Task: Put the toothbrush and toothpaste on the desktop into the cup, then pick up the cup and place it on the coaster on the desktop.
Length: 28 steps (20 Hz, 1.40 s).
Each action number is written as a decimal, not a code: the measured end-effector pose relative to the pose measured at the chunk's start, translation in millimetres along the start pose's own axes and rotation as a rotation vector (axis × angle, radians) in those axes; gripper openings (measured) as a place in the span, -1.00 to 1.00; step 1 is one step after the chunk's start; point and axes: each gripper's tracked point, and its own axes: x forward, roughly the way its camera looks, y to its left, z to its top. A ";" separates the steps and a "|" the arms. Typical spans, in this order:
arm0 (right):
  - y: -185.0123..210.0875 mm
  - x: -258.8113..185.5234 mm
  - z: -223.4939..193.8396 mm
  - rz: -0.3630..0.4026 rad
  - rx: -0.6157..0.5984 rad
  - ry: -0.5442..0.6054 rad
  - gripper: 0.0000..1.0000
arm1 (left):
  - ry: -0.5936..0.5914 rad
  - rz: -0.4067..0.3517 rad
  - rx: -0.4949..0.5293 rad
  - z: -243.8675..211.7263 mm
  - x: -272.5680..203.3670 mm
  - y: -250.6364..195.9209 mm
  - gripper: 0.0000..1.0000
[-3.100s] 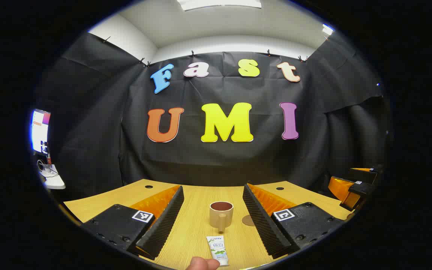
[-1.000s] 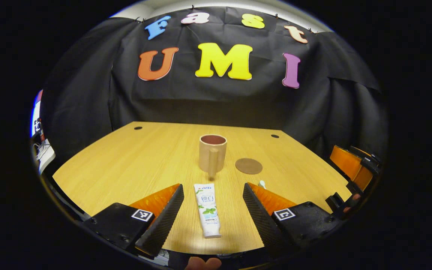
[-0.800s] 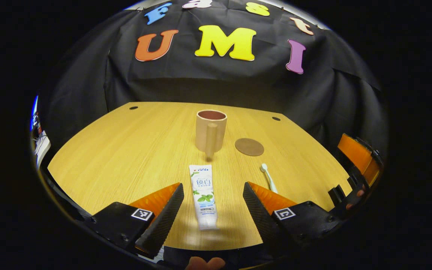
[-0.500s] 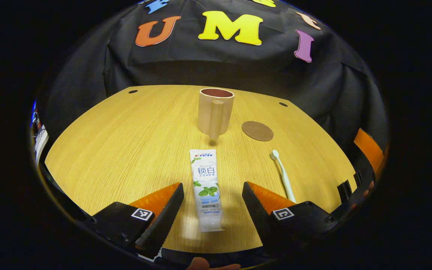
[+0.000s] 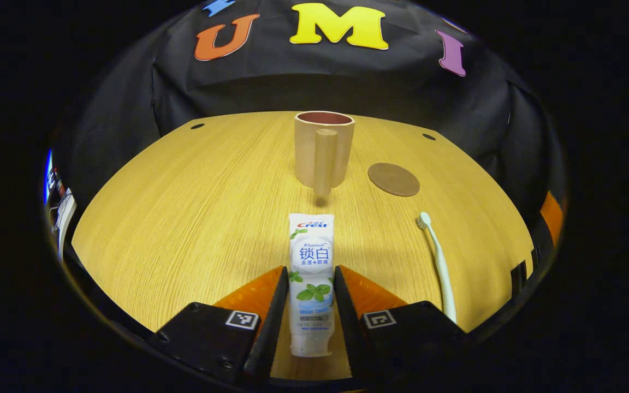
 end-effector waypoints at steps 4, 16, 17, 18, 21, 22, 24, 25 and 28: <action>9.9 1.5 -7.5 0.015 -0.008 0.019 0.89 | -0.016 -0.007 -0.013 3.0 0.1 -0.8 -0.11; 52.1 5.6 -29.3 0.088 -0.019 0.107 0.86 | -0.380 0.006 -0.003 86.5 -79.8 14.9 -0.21; 59.7 7.8 -33.8 0.097 -0.020 0.126 0.89 | -0.418 0.002 -0.002 95.1 -89.2 17.2 -0.20; 67.4 9.5 -39.7 0.105 -0.024 0.149 0.89 | -0.449 0.002 0.002 102.3 -97.2 19.1 -0.21; 88.9 17.3 -59.3 0.117 -0.045 0.210 0.89 | -0.532 0.017 0.010 123.6 -119.5 28.3 -0.20; 95.4 20.9 -68.2 0.121 -0.053 0.240 0.89 | -0.549 0.014 0.004 127.5 -124.9 31.2 -0.21; 104.9 27.4 -84.8 0.131 -0.055 0.296 0.89 | -0.585 0.008 -0.010 137.8 -136.9 35.2 -0.21; 110.3 32.0 -91.6 0.132 -0.049 0.322 0.90 | -0.602 0.009 -0.012 142.1 -141.4 37.9 -0.21; 114.5 51.4 -107.6 0.103 -0.033 0.387 0.90 | -0.654 0.016 -0.012 155.3 -149.2 46.8 -0.21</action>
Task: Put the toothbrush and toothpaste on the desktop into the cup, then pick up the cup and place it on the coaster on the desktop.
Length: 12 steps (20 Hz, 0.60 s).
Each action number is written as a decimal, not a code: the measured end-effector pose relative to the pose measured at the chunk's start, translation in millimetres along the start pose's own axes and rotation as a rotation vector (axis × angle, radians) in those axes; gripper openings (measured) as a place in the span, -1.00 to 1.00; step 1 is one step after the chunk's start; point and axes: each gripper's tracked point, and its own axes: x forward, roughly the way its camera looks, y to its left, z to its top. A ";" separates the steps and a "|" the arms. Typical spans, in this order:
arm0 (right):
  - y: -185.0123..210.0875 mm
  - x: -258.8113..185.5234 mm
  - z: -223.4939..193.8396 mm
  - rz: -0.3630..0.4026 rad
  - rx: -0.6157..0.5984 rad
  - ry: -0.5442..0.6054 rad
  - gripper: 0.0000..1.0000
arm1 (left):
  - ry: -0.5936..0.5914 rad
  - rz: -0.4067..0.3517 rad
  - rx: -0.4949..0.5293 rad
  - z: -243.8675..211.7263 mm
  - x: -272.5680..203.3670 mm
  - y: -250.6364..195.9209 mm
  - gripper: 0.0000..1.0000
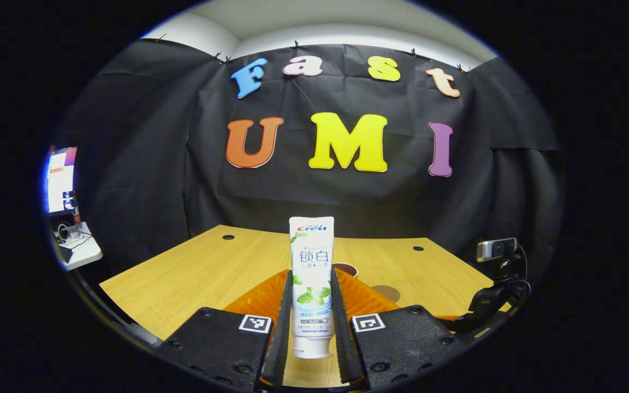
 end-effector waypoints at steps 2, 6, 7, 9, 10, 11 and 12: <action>1.5 11.1 -3.5 -0.013 0.003 0.036 0.83 | -0.031 0.008 0.007 9.7 -3.3 7.6 -0.21; -0.3 29.0 -5.3 -0.039 -0.020 0.070 0.48 | -0.056 0.012 0.010 16.2 -0.2 17.6 -0.22; 3.5 31.6 -3.7 -0.016 -0.017 0.064 0.47 | -0.058 0.012 0.010 17.4 1.7 18.5 -0.21; 3.6 34.2 -3.1 -0.016 -0.015 0.066 0.08 | -0.056 0.020 0.011 16.6 4.9 23.9 -0.21; 4.3 33.9 -2.3 -0.007 -0.006 0.067 -0.26 | -0.054 0.020 0.010 17.0 5.8 23.9 -0.21; 3.1 33.9 -2.1 -0.009 0.006 0.067 -0.60 | -0.056 0.020 0.007 18.5 6.3 24.6 -0.21; 2.5 36.1 -3.1 0.002 0.017 0.070 -0.78 | -0.061 0.019 0.005 19.8 7.0 24.3 -0.21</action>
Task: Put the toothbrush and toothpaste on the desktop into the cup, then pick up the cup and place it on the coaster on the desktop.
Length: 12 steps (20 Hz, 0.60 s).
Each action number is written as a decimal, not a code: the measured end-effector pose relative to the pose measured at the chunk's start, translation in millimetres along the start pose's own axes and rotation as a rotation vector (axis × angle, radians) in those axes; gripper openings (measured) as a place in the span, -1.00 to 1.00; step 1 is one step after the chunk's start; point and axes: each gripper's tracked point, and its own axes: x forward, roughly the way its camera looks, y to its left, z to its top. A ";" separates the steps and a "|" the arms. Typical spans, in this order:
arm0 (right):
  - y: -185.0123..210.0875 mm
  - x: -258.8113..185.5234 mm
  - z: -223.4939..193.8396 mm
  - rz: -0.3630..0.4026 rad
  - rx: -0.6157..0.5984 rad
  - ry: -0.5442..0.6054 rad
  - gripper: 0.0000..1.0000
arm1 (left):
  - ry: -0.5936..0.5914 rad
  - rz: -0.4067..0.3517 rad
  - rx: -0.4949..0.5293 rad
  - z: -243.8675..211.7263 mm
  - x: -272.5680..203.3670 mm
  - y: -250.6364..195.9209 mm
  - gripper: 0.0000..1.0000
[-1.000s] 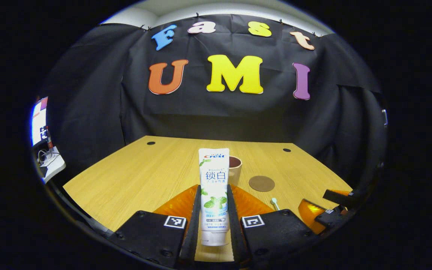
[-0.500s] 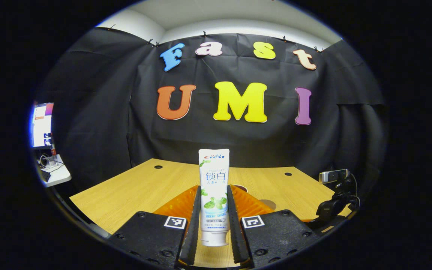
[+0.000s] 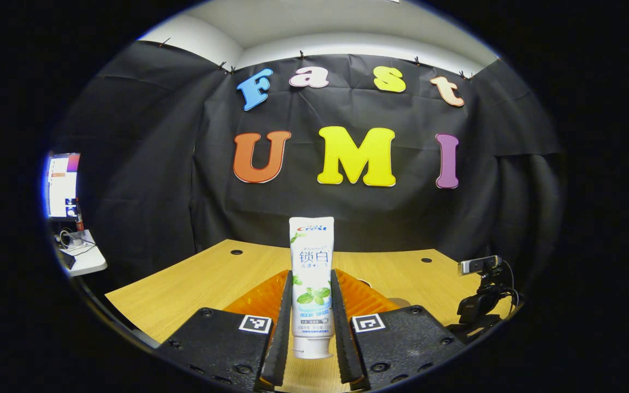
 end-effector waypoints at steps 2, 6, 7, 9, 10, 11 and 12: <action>-3.4 0.5 0.1 0.027 0.010 0.014 -0.96 | -0.012 -0.007 -0.003 5.4 3.5 -2.5 -0.21; -7.0 -5.4 5.6 0.063 0.039 0.018 -1.00 | -0.013 -0.014 -0.010 6.0 12.2 -6.0 -0.21; -8.0 -8.4 9.0 0.073 0.050 0.005 -1.00 | -0.012 -0.013 -0.011 5.5 14.5 -7.8 -0.21; -12.5 -16.6 15.3 0.079 0.062 -0.019 -1.00 | -0.026 -0.022 -0.006 10.1 23.8 -14.1 -0.21; -13.5 -20.7 19.1 0.086 0.064 -0.031 -1.00 | -0.028 -0.024 -0.002 8.7 29.9 -16.7 -0.22; -14.9 -24.9 21.9 0.092 0.068 -0.043 -0.99 | -0.030 -0.028 -0.004 8.7 36.6 -19.6 -0.22; -16.8 -30.4 26.7 0.100 0.074 -0.060 -1.00 | -0.030 -0.036 -0.009 7.2 42.8 -24.4 -0.21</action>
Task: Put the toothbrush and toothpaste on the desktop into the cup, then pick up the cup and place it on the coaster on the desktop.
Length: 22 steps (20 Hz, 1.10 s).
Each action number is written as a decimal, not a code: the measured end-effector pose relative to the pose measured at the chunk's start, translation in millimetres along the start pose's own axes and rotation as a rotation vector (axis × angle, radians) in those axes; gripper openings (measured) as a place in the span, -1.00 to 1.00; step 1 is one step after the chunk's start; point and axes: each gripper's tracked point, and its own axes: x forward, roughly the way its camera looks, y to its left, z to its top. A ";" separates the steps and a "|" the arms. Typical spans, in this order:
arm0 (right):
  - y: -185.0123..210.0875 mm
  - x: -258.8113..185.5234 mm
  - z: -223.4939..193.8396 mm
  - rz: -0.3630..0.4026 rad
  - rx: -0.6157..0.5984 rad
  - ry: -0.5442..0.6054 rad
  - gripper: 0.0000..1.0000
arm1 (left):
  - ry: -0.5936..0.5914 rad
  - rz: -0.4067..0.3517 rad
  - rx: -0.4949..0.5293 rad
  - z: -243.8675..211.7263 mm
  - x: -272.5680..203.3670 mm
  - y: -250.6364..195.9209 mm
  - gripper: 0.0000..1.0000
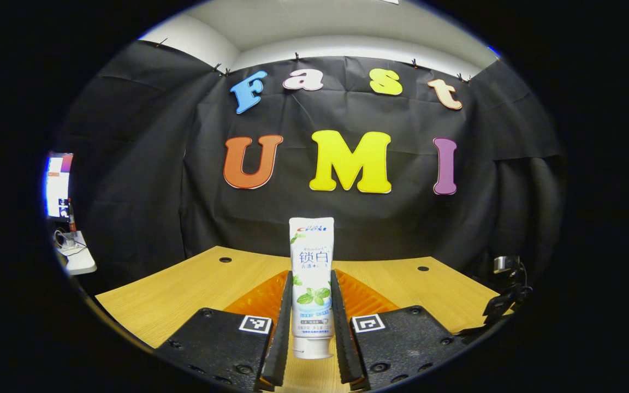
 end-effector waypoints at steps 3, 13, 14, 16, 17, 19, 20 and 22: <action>-2.8 -17.6 15.8 0.027 0.016 -0.058 -1.00 | 0.006 -0.028 -0.030 -5.4 24.5 -15.4 -0.21; -12.7 -66.5 56.4 0.069 0.005 -0.193 -1.00 | 0.044 -0.054 -0.058 -36.3 99.4 -33.4 -0.22; -13.6 -69.3 58.9 0.068 -0.001 -0.203 -1.00 | 0.041 -0.055 -0.054 -36.2 102.8 -35.2 -0.21; -15.0 -73.1 63.2 0.070 -0.007 -0.218 -1.00 | 0.037 -0.051 -0.044 -36.9 109.4 -36.3 -0.21; -15.9 -73.2 63.9 0.071 -0.008 -0.222 -1.00 | 0.039 -0.050 -0.041 -38.1 111.5 -37.5 -0.20; -18.1 -73.7 63.3 0.072 -0.005 -0.214 -1.00 | 0.050 -0.053 -0.039 -41.7 115.7 -40.7 -0.19; -18.5 -72.9 61.8 0.079 0.000 -0.208 -1.00 | 0.055 -0.056 -0.039 -42.8 117.0 -42.1 -0.17; -19.5 -72.5 62.4 0.084 0.007 -0.207 -1.00 | 0.053 -0.053 -0.030 -42.7 118.5 -41.8 -0.17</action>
